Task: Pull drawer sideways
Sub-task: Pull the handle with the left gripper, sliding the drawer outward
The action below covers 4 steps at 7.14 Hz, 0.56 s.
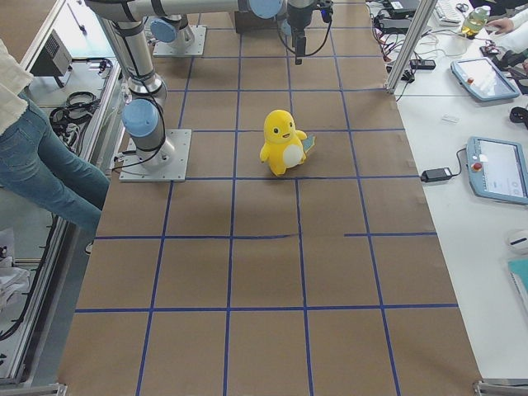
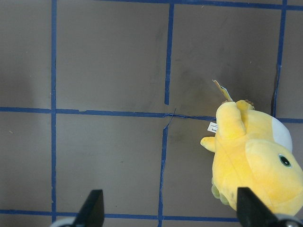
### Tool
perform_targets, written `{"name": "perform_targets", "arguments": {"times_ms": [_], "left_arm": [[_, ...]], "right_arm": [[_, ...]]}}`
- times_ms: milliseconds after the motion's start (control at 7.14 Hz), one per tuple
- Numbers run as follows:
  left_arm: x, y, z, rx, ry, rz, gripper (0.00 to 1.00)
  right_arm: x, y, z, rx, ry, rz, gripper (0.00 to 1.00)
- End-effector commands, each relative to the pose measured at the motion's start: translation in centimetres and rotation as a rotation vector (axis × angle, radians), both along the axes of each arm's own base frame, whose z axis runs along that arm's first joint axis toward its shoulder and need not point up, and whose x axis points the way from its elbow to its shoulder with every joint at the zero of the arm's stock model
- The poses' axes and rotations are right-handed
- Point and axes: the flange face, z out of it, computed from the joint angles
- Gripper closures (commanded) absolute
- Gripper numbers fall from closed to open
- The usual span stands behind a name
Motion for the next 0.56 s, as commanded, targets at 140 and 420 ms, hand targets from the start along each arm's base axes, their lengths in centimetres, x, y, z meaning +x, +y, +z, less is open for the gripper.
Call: {"name": "perform_targets", "arguments": {"times_ms": [140,420], "left_arm": [[-1.1,0.1,0.1,-0.005,0.001,-0.020,0.84],[-1.5,0.3,0.0,-0.002,0.000,-0.029,0.84]], "right_arm": [[0.0,0.0,0.0,0.000,0.000,-0.001,0.00],[0.0,0.0,0.0,0.000,0.001,-0.001,0.00]]}}
